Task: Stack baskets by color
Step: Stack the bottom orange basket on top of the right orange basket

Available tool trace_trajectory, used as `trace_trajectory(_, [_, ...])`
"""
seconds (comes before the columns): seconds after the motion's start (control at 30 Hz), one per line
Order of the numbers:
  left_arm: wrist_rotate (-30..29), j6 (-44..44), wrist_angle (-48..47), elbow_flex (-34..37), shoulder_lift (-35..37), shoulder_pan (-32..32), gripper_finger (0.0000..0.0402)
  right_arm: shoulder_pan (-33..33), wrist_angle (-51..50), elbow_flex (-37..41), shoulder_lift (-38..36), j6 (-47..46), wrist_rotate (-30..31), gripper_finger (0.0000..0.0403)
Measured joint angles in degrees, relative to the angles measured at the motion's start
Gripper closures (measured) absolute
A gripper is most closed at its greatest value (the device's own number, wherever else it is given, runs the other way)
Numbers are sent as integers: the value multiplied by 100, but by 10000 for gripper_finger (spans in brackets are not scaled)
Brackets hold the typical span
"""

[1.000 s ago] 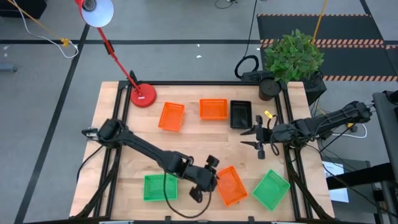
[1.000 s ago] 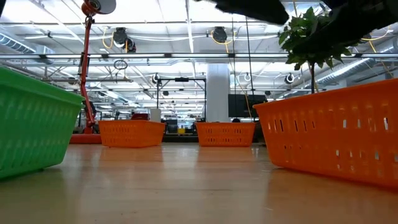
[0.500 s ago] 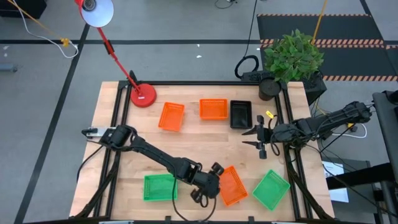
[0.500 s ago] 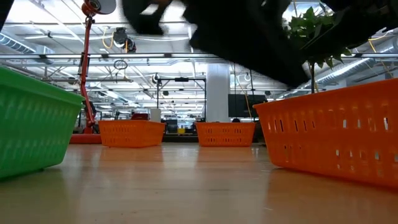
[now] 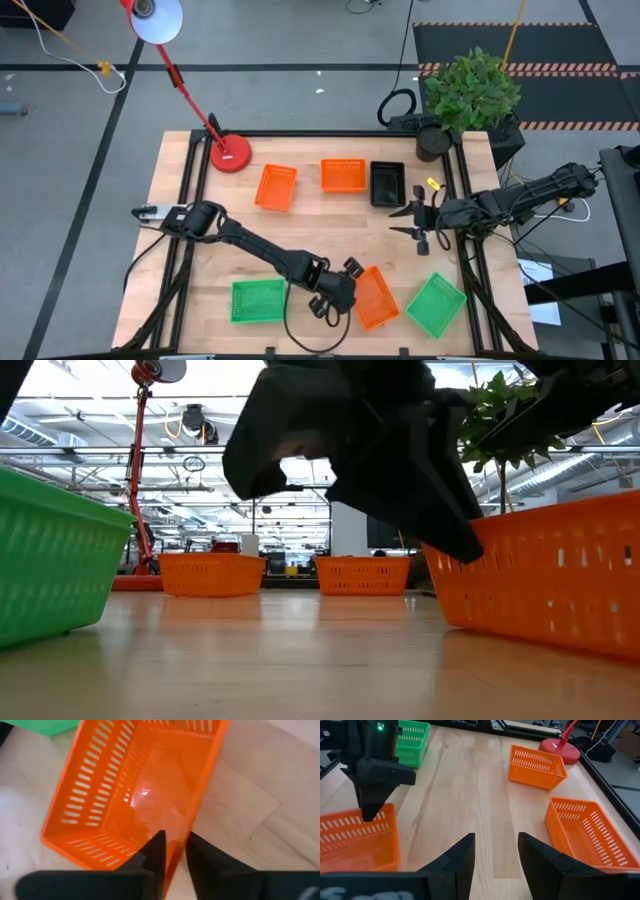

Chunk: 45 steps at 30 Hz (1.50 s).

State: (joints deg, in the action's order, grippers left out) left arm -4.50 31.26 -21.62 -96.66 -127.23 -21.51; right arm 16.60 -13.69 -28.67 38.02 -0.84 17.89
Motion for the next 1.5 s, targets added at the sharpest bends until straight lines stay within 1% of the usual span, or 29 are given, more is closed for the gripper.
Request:
trace_trajectory(0.1, [9,10,-32,0,-1,34,378,0,3,0,2,0,2,257])
trace_trajectory(0.17, [20,-11,-71,0,-1,60,390,0,7,0,2,0,2,257])
trace_trajectory(0.33, [-1,-135,-170,2,53,92,377,0,13,0,0,11,43,257])
trace_trajectory(0.5, [-219,-287,-528,5,454,136,393,0,27,0,1,65,506,257])
trace_trajectory(0.57, [-366,-475,-866,4,678,187,390,-2,91,0,2,150,670,257])
trace_trajectory(0.63, [-612,-618,-1018,2,868,251,384,-2,185,0,2,173,832,257])
trace_trajectory(0.7, [-892,-697,-1381,9,1112,321,386,0,278,0,0,174,927,260])
trace_trajectory(0.77, [-1132,-723,-1457,0,1315,430,392,-1,291,0,0,224,935,270])
trace_trajectory(0.83, [-1332,-781,-1812,2,1523,548,393,0,361,0,2,274,935,286])
trace_trajectory(0.9, [-1574,-815,-1923,1,1690,682,387,0,466,0,-22,307,980,307])
trace_trajectory(1.0, [-1909,-849,-2391,9,1960,906,381,-2,598,0,-84,316,1086,345])
trace_trajectory(1.13, [-1961,-899,-2675,2,2290,1280,394,0,571,0,-219,328,1063,392])
trace_trajectory(1.2, [-1962,-933,-2665,2,2396,1462,392,0,570,0,-284,317,1059,399])
trace_trajectory(1.33, [-1961,-802,-2694,2,2431,1790,381,0,566,0,-396,306,1059,389])
trace_trajectory(1.5, [-1844,-607,-2539,2,2448,2171,394,0,515,0,-426,305,1060,391])
